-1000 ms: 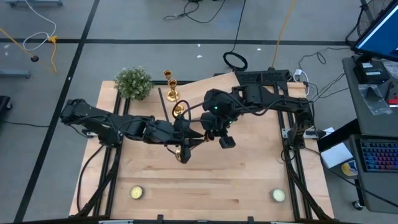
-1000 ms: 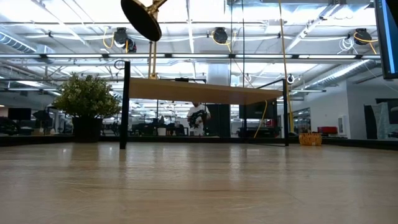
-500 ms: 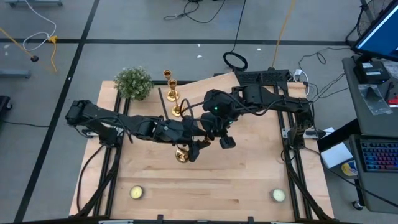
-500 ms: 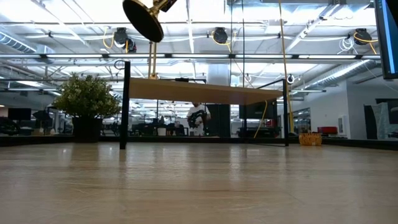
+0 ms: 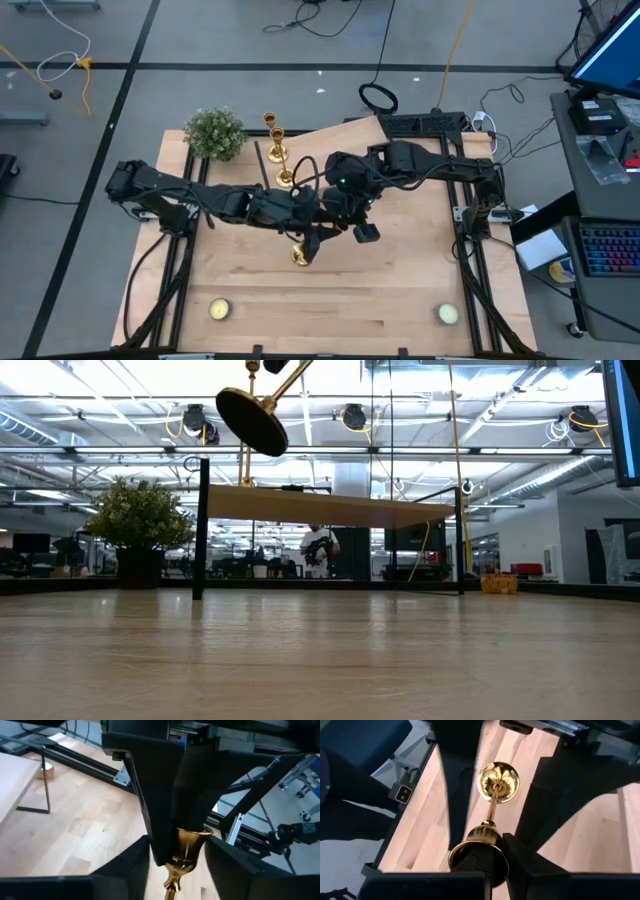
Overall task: Pick & Place candle stick holders
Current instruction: Put the gold candle holder on the shelf
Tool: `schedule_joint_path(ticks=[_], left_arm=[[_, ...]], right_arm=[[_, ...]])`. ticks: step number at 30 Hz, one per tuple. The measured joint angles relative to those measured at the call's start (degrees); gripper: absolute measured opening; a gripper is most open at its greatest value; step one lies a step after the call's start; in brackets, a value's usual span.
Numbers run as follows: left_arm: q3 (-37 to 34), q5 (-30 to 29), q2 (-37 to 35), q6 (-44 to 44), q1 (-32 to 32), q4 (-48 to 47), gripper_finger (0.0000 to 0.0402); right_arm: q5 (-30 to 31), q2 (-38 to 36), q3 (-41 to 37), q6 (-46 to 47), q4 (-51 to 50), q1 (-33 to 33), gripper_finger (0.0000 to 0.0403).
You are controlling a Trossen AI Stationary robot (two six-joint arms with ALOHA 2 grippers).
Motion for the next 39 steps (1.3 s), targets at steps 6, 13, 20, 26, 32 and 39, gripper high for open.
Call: schedule_joint_path(ticks=[6, 13, 20, 26, 32, 39], left_arm=[[-0.02, 0.85, -0.01, 1.06, -0.09, 0.02, 0.0125], [-0.02, 0.92, -0.05, 0.28, 0.41, 0.43, 0.0217], [-0.02, 2.14, -0.05, 0.23, 0.98, 0.23, 0.0265], [0.00, 3.62, -0.05, -2.14, 1.00, -2.46, 0.0217], [0.00, 5.03, -0.05, -2.72, 1.45, -2.63, 0.0121], [0.00, 6.58, -0.05, -2.83, 1.89, -2.71, 0.0121]], right_arm=[[-1.96, -0.02, -0.20, -0.20, 0.70, 0.07, 0.0012], [-2.08, -0.02, -0.21, -0.17, 2.75, 0.00, 0.0012], [-2.14, -0.02, -0.21, 0.37, 4.73, -0.02, 0.0012], [-2.22, 0.02, -0.21, 0.44, 4.71, -0.02, 0.0012], [-2.40, 0.05, -0.21, 0.37, 5.11, -0.04, 0.0011], [-2.33, 0.05, -0.21, 0.61, 5.09, -0.04, 0.0024]])
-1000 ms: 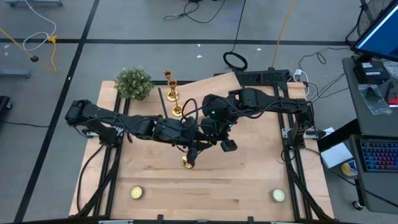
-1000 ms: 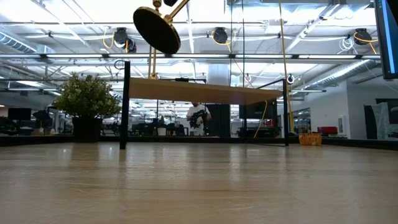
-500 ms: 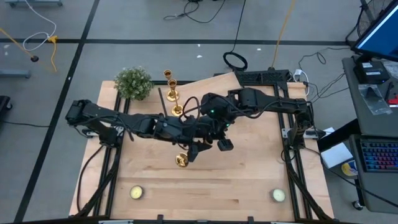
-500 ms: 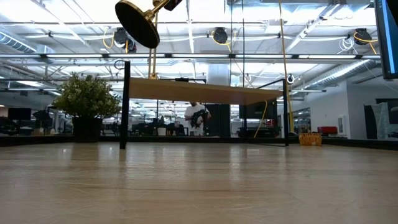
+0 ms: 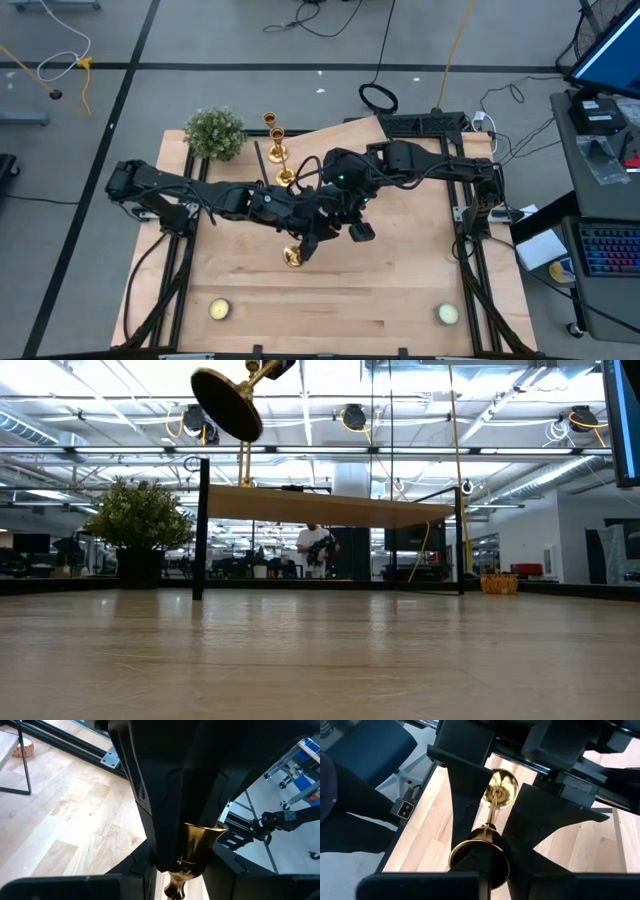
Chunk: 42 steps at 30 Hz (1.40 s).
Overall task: Pick & Place candle stick holders
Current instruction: Put the gold candle holder on the shelf
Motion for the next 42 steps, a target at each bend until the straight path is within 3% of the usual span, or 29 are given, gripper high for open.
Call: schedule_joint_path(ticks=[9, 35, 42], left_arm=[[0.00, 0.06, 0.00, -1.29, 0.00, -1.03, 0.0102], [0.07, -1.13, -0.02, -4.55, 0.04, -3.02, 0.0094], [0.02, -2.55, -0.02, -4.81, -0.07, -2.65, 0.0094]], right_arm=[[-0.20, 0.00, 0.00, -1.71, 0.14, -0.47, 0.0071], [3.62, -4.48, 0.00, -4.33, 0.78, -0.87, 0.0079], [13.62, -7.58, 0.00, -4.53, -0.76, -1.16, 0.0078]])
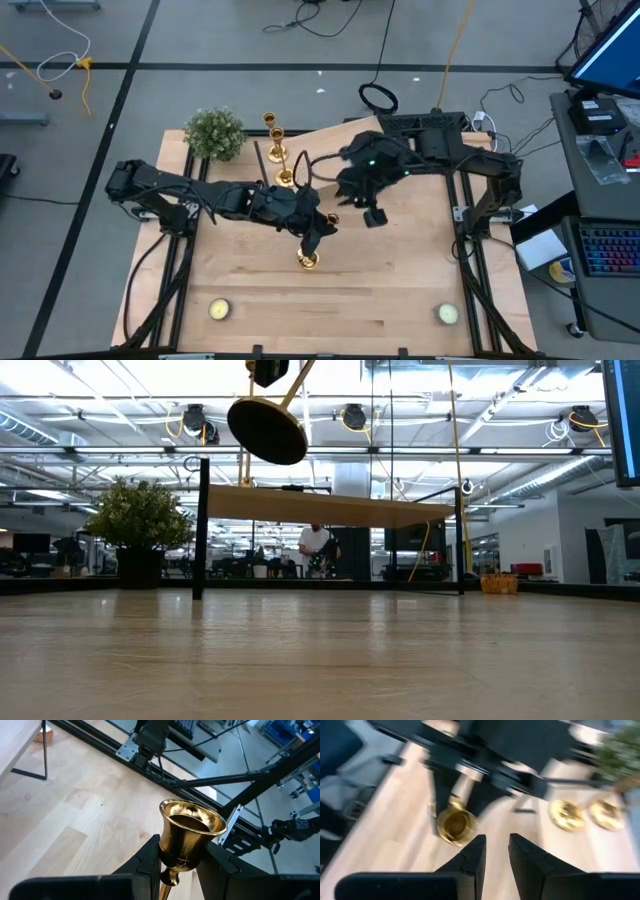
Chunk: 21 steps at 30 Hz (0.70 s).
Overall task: Pick & Place candle stick holders
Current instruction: Put the gold candle holder on the shelf
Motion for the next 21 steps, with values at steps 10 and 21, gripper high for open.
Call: schedule_joint_path(ticks=[10, 21], left_arm=[[-0.02, -0.13, 0.07, 1.12, -0.04, 6.39, 0.0094], [-0.04, -1.14, -0.39, 7.99, 1.08, 21.99, 0.0094]], right_arm=[[7.58, -6.32, 0.00, 0.21, -3.58, -2.57, 0.0078], [7.54, -11.39, 0.00, 0.09, -3.62, -4.92, 0.0077]])
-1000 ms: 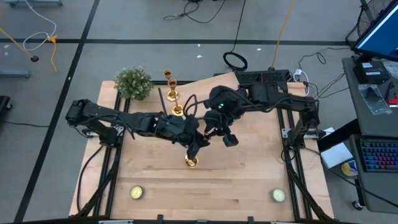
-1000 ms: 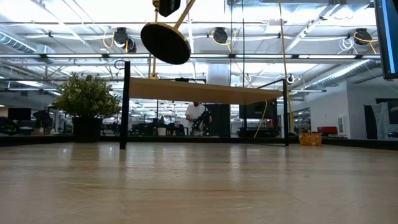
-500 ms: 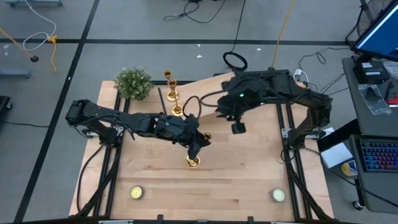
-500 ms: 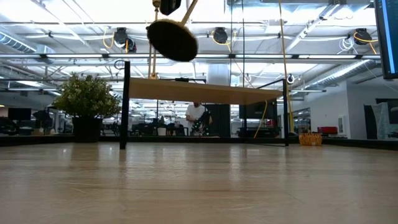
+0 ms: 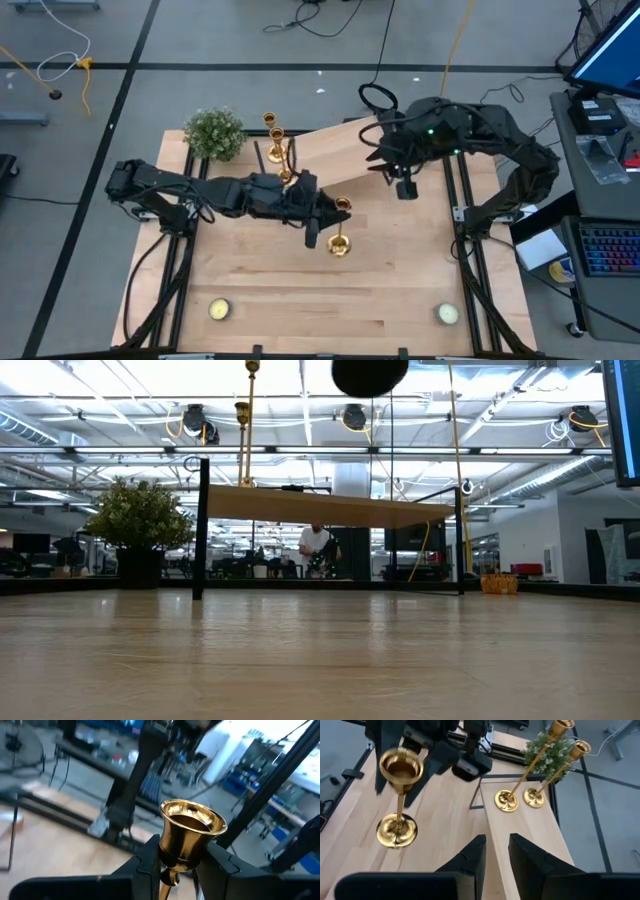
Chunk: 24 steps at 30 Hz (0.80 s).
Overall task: Pick & Place candle stick holders
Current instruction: Put the gold candle holder on the shelf
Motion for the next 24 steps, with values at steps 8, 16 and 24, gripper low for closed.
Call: schedule_joint_path(ticks=[8, 16, 24], left_arm=[[2.00, -6.51, -4.15, 6.55, 2.26, 2.74, 0.0094], [14.15, -10.29, -3.56, 13.99, 6.40, -9.24, 0.0094], [22.77, -11.87, -3.46, 22.29, 10.00, -12.68, 0.0094]], right_arm=[[-0.02, -1.85, 0.02, -5.69, -2.63, -1.77, 0.0077], [-0.02, -2.45, 0.00, -7.56, -6.93, -3.91, 0.0077], [-0.06, -2.45, 0.00, -8.28, -8.61, -4.22, 0.0077]])
